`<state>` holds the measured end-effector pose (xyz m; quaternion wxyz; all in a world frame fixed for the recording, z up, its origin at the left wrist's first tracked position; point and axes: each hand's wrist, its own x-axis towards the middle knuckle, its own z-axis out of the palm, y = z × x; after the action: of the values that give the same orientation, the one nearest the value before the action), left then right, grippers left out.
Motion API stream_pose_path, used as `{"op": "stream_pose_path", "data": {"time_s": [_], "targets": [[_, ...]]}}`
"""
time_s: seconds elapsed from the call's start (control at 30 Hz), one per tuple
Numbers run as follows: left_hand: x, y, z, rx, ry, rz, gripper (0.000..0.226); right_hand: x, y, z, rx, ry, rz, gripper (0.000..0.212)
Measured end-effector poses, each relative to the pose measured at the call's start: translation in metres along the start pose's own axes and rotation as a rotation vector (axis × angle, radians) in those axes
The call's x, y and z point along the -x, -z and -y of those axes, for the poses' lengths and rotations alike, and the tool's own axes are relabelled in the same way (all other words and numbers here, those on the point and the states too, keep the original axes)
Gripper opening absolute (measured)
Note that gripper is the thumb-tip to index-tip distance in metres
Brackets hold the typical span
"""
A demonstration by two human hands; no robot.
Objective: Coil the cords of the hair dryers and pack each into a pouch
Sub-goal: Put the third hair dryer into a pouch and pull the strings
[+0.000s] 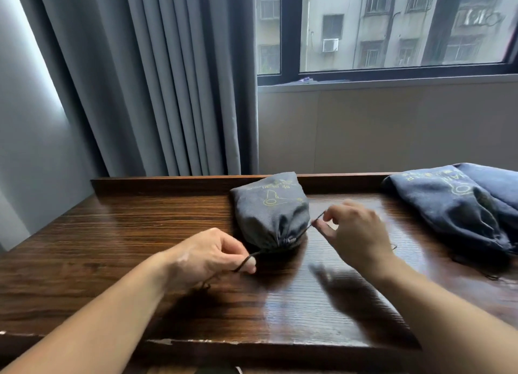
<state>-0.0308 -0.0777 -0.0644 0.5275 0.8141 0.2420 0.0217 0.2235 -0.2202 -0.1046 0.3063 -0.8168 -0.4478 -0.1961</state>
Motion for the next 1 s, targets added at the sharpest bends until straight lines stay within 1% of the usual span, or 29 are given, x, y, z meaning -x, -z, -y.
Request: {"op": "stream_pose_path", "data": {"time_s": [0.07,0.13,0.17,0.2,0.23,0.27,0.3,0.33,0.4,0.47,0.5,0.6,0.7,0.8,0.9,0.93,0.97,1.0], "targets": [[-0.007,-0.019,0.003,0.334,-0.082,-0.048,0.02,-0.004,-0.004,0.018,-0.283,-0.124,-0.092,0.031],[-0.017,-0.033,0.005,0.552,-0.14,-0.16,0.023,-0.003,-0.008,0.032,-0.528,-0.142,-0.097,0.028],[-0.022,-0.039,0.003,0.611,-0.163,-0.23,0.024,-0.001,-0.01,0.037,-0.677,-0.106,-0.057,0.028],[-0.027,-0.043,0.002,0.644,-0.19,-0.296,0.023,0.002,-0.012,0.041,-0.829,-0.046,0.026,0.029],[-0.031,-0.048,0.0,0.647,-0.224,-0.354,0.02,0.006,-0.013,0.044,-0.952,0.02,0.142,0.031],[-0.034,-0.051,-0.003,0.611,-0.268,-0.392,0.018,0.008,-0.013,0.046,-1.017,0.073,0.262,0.032],[-0.036,-0.053,-0.005,0.553,-0.318,-0.407,0.019,0.009,-0.013,0.047,-1.023,0.111,0.362,0.033],[-0.037,-0.054,-0.005,0.472,-0.382,-0.393,0.022,0.009,-0.012,0.047,-0.995,0.128,0.428,0.035],[-0.036,-0.055,-0.006,0.21,-0.497,-0.387,0.028,0.006,-0.007,0.048,-0.922,0.113,0.461,0.043],[-0.037,-0.05,-0.007,-0.136,-0.556,-0.42,0.032,0.005,-0.002,0.047,-0.86,0.098,0.441,0.048],[-0.038,-0.046,-0.008,-0.256,-0.572,-0.426,0.033,0.006,0.001,0.048,-0.821,0.107,0.42,0.048],[-0.037,-0.036,-0.012,-0.44,-0.618,-0.442,0.023,0.008,0.007,0.056,-0.554,0.193,0.317,0.037],[-0.037,-0.034,-0.007,-0.65,-0.624,-0.455,0.02,0.011,0.012,0.06,-0.382,0.31,0.311,0.023],[-0.036,-0.034,-0.004,-0.674,-0.655,-0.43,0.017,0.014,0.012,0.056,-0.33,0.379,0.364,0.018],[-0.033,-0.036,-0.003,-0.685,-0.67,-0.417,0.013,0.015,0.013,0.05,-0.249,0.46,0.39,0.026],[-0.033,-0.034,-0.002,-0.658,-0.636,-0.429,0.01,0.015,0.014,0.045,-0.23,0.469,0.385,0.029],[-0.03,-0.032,-0.001,-0.592,-0.572,-0.426,0.008,0.014,0.016,0.039,-0.245,0.436,0.385,0.03],[-0.026,-0.031,0.0,-0.463,-0.483,-0.392,0.011,0.015,0.019,0.033,-0.342,0.351,0.403,0.026]]}}
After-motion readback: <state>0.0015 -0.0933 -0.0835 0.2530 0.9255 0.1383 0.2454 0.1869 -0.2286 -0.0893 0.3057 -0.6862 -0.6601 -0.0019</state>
